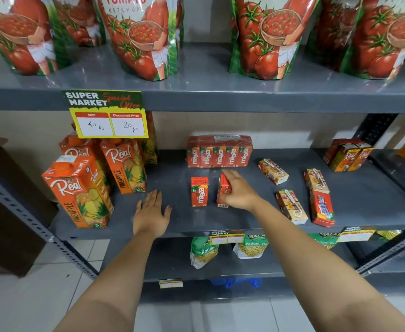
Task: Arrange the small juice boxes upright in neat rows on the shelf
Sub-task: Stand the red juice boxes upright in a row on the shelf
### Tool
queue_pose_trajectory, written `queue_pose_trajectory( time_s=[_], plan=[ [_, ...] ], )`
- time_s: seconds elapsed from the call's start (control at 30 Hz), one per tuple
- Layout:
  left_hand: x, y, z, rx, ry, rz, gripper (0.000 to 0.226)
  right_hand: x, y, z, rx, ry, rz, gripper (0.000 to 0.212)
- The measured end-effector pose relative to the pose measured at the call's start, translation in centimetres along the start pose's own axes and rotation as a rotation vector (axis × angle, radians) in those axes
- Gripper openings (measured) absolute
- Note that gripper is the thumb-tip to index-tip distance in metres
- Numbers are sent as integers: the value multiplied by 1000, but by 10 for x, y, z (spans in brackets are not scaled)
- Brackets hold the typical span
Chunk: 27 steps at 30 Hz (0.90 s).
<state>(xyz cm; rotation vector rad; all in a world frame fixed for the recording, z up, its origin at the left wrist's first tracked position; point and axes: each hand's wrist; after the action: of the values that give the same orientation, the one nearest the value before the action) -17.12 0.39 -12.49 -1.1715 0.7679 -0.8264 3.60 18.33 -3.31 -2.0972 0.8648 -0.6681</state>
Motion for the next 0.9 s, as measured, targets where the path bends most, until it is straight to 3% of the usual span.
queue_pose_trajectory(
  time_s=[0.23, 0.37, 0.47, 0.57, 0.77, 0.83, 0.9],
  plan=[
    [0, -1, 1, 6, 1, 8, 66, -2, 6, 3, -66, 49, 151, 70],
    [1, -2, 2, 1, -1, 5, 65, 2, 12, -3, -39, 111, 383, 50],
    [1, -3, 2, 1, 1, 7, 65, 3, 14, -11, -18, 205, 490, 49],
    [1, -3, 2, 7, 6, 7, 65, 2, 18, -19, 12, 263, 480, 55],
    [0, 0, -2, -7, 9, -6, 66, 6, 13, -9, 57, 264, 302, 78],
    [0, 1, -2, -3, 8, -9, 66, 11, -2, 4, 10, 242, 341, 82],
    [-1, 2, -2, 0, 3, -11, 66, 14, -24, 24, -28, 232, 470, 72]
  ],
)
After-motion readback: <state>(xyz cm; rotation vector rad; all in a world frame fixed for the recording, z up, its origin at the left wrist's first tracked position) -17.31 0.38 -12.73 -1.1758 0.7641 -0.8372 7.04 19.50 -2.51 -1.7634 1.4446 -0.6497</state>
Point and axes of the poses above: each hand's wrist, its own x-axis away from the middle knuckle, its own y-axis out of the palm, z = x × y, and after that the axes turned 9 degrees about y, right-handed
